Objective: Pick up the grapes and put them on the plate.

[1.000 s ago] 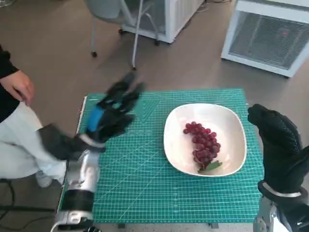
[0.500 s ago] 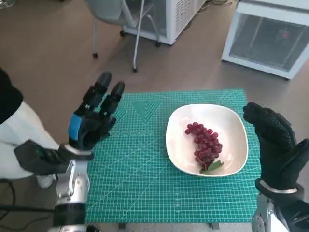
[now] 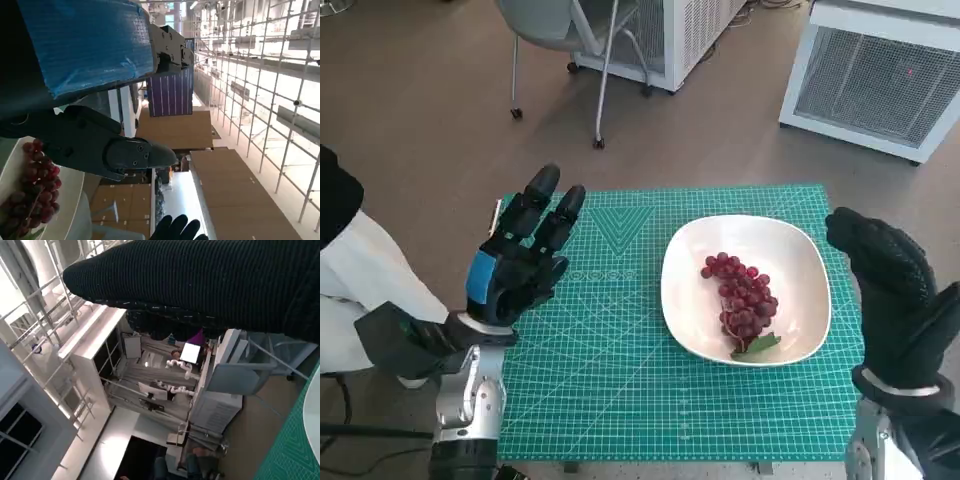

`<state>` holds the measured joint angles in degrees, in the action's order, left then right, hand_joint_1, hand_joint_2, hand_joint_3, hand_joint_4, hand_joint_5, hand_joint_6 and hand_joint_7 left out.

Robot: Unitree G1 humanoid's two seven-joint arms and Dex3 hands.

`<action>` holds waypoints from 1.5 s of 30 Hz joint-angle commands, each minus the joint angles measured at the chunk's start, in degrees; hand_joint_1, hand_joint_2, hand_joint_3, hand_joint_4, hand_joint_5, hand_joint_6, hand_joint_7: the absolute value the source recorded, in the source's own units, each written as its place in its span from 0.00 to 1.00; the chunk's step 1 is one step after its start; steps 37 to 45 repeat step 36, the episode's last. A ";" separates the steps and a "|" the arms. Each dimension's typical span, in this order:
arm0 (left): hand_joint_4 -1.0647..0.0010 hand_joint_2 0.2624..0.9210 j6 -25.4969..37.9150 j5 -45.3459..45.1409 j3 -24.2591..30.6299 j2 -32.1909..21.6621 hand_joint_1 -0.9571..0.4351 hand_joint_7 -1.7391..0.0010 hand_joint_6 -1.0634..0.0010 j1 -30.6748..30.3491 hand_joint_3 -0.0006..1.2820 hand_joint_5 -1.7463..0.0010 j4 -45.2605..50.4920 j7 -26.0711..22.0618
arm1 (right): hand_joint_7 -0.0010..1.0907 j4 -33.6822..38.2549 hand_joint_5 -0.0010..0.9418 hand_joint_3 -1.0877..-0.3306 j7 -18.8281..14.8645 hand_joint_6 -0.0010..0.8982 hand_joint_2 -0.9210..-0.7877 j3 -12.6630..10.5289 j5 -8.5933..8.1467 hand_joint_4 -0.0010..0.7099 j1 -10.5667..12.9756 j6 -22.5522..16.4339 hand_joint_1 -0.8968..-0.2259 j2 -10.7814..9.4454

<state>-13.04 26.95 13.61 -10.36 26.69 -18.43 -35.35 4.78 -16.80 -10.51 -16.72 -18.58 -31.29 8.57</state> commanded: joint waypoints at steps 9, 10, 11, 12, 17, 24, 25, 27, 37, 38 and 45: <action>0.78 1.00 1.31 0.17 -1.71 2.04 0.44 0.98 0.72 -2.59 0.15 0.99 4.33 2.02 | 0.52 0.81 0.00 0.71 -1.52 0.12 0.00 -0.20 -1.11 0.64 0.42 0.66 0.54 0.90; 0.78 1.00 1.31 0.16 -1.82 2.27 0.44 0.98 0.72 -2.79 0.15 0.99 4.61 2.22 | 0.52 0.83 0.00 0.71 -1.61 0.12 0.00 -0.23 -1.19 0.64 0.42 0.67 0.54 0.93; 0.78 1.00 1.24 0.11 -1.93 2.50 0.44 0.98 0.72 -3.00 0.15 0.99 4.88 2.39 | 0.52 0.85 0.00 0.71 -1.68 0.12 0.00 -0.25 -1.26 0.64 0.41 0.69 0.54 0.94; 0.79 1.00 1.07 0.01 -2.08 2.79 0.44 0.98 0.72 -3.25 0.15 0.99 5.17 2.55 | 0.52 0.88 0.00 0.71 -1.75 0.12 0.00 -0.25 -1.33 0.64 0.39 0.73 0.54 0.95; 0.80 1.00 -0.02 -0.65 -2.83 3.75 0.44 0.99 0.74 -4.16 0.16 1.00 5.91 2.72 | 0.52 0.90 0.00 0.71 -2.04 0.12 0.00 -0.28 -1.47 0.64 0.36 0.90 0.55 0.90; 0.81 1.00 -0.61 -1.45 -3.52 3.92 0.44 0.99 0.75 -4.54 0.18 1.00 5.73 2.72 | 0.51 0.59 0.00 0.71 -2.47 0.11 0.00 -0.36 -1.83 0.64 0.53 1.36 0.56 1.00; 0.81 1.00 -0.69 -1.61 -3.61 3.90 0.44 0.99 0.75 -4.61 0.18 1.00 5.73 2.75 | 0.51 0.51 0.00 0.71 -2.55 0.11 0.00 -0.38 -1.94 0.64 0.57 1.47 0.56 1.02; 0.81 1.00 -0.82 -1.83 -3.71 3.88 0.44 0.99 0.75 -4.72 0.18 1.00 5.74 2.74 | 0.51 0.33 0.00 0.71 -2.70 0.11 0.00 -0.42 -2.17 0.64 0.65 1.70 0.56 1.04; 0.82 1.00 -1.51 -2.59 -3.84 3.76 0.44 0.99 0.76 -4.92 0.19 1.00 5.52 2.84 | 0.51 -0.30 0.00 0.71 -3.02 0.11 0.00 -0.43 -2.66 0.64 1.01 2.32 0.55 0.87; 0.82 1.00 -1.51 -2.59 -3.84 3.76 0.44 0.99 0.76 -4.92 0.19 1.00 5.52 2.84 | 0.51 -0.30 0.00 0.71 -3.02 0.11 0.00 -0.43 -2.66 0.64 1.01 2.32 0.55 0.87; 0.82 1.00 -1.51 -2.59 -3.84 3.76 0.44 0.99 0.76 -4.92 0.19 1.00 5.52 2.84 | 0.51 -0.30 0.00 0.71 -3.02 0.11 0.00 -0.43 -2.66 0.64 1.01 2.32 0.55 0.87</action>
